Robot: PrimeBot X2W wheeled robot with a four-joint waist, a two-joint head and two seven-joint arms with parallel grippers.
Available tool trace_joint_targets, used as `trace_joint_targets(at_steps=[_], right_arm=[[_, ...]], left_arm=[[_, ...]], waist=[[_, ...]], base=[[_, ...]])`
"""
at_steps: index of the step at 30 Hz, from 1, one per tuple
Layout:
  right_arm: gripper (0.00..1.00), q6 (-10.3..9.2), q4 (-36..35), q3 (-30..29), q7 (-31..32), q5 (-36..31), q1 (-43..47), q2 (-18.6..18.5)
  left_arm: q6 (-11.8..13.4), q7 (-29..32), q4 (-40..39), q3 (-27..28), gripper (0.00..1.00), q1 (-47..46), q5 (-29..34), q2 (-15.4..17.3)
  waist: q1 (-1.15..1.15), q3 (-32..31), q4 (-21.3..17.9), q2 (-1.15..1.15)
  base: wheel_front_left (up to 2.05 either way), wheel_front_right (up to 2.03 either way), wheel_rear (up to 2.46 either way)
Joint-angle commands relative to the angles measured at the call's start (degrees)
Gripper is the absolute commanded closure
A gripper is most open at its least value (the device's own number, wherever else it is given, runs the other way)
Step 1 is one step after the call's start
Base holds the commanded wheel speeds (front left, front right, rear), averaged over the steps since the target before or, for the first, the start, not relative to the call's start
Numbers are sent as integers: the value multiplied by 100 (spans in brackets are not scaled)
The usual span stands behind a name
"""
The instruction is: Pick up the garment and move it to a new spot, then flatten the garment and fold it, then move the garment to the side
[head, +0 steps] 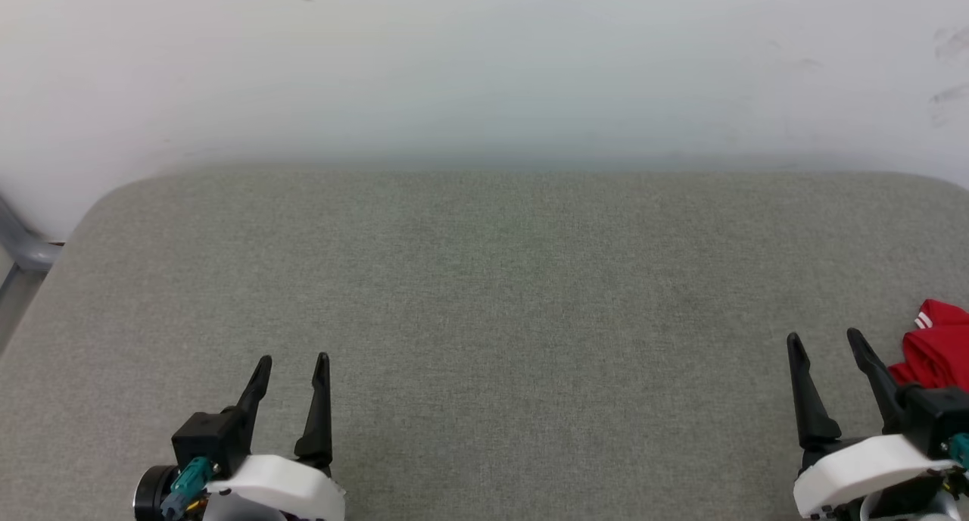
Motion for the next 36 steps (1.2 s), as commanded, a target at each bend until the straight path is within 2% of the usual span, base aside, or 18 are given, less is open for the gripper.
trace_joint_targets(at_steps=[1, 9, 15, 36], right_arm=[[0, -10, -158, -2, 52, -50, 147, 45], [0, -10, -1474, 3, 632, -114, 970, 310], [0, -9, -1999, -29, 935, -78, 1283, 373], [0, -9, -2155, 11, 1115, 130, 1339, 406]], left_arm=[[0, -23, 15, 4, 0, 105, -22, 34], [47, -1, 26, 42, 0, 358, -45, 140], [56, 14, 33, 44, 0, 526, -97, 195], [80, 33, 37, -30, 0, 460, -210, 260]], waist=[[1, -63, 30, 0], [1, -264, -13, 0], [1, -341, -120, 0], [1, -333, -86, 0]], base=[[0, 0, 0], [0, 0, 0], [0, 0, 0], [0, 0, 0]])
